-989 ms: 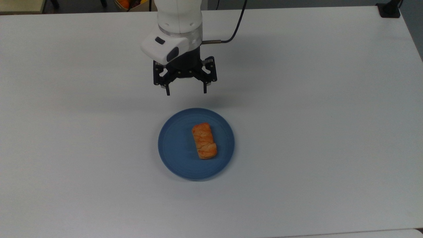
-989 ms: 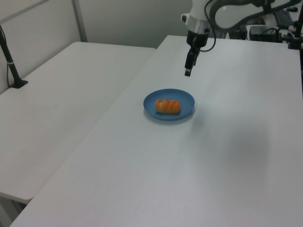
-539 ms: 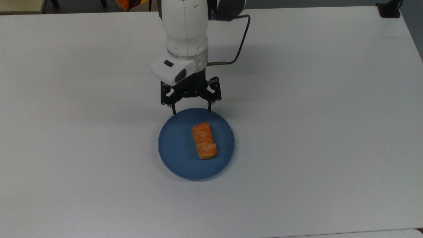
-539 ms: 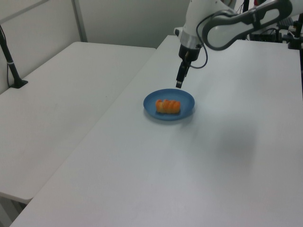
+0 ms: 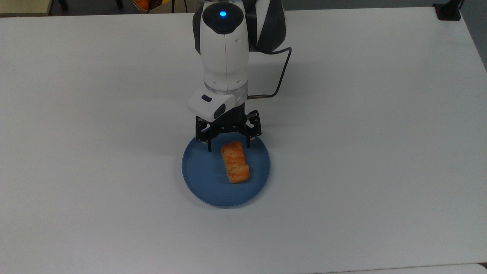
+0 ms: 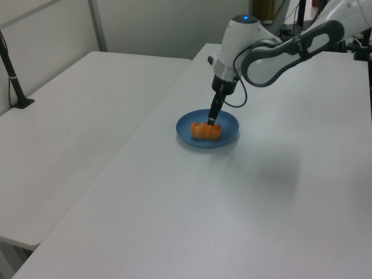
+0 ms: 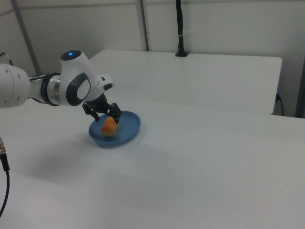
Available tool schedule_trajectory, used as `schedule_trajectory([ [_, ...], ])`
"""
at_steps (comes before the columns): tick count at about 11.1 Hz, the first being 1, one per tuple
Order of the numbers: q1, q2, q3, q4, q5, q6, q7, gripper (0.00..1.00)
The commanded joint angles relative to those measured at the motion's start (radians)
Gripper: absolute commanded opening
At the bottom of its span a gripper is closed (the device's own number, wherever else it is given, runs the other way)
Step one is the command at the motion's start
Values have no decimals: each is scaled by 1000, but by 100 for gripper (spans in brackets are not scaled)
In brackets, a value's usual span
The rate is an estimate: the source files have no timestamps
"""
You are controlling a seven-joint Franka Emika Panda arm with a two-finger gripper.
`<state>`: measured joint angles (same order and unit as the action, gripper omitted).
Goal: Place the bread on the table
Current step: 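Lower the gripper and close it on the bread roll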
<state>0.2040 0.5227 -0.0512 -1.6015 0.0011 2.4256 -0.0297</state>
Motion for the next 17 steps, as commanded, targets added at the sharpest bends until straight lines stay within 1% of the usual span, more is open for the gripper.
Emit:
schedule_trajectory([
  [1, 20, 57, -4, 6, -1, 93, 24, 100],
  [4, 20, 103, -4, 8, -7, 154, 27, 100],
  [7, 18, 106, -4, 8, 5, 167, 71, 99],
  [8, 18, 105, -4, 8, 7, 167, 77, 97],
  [9, 20, 103, -4, 8, 8, 167, 79, 89],
  [12, 21, 97, -4, 8, 10, 162, 79, 47],
  [14, 21, 88, -3, 8, 10, 156, 80, 23],
  [15, 21, 80, -1, 6, 10, 155, 79, 15],
  [17, 23, 73, -1, 6, 10, 152, 80, 13],
])
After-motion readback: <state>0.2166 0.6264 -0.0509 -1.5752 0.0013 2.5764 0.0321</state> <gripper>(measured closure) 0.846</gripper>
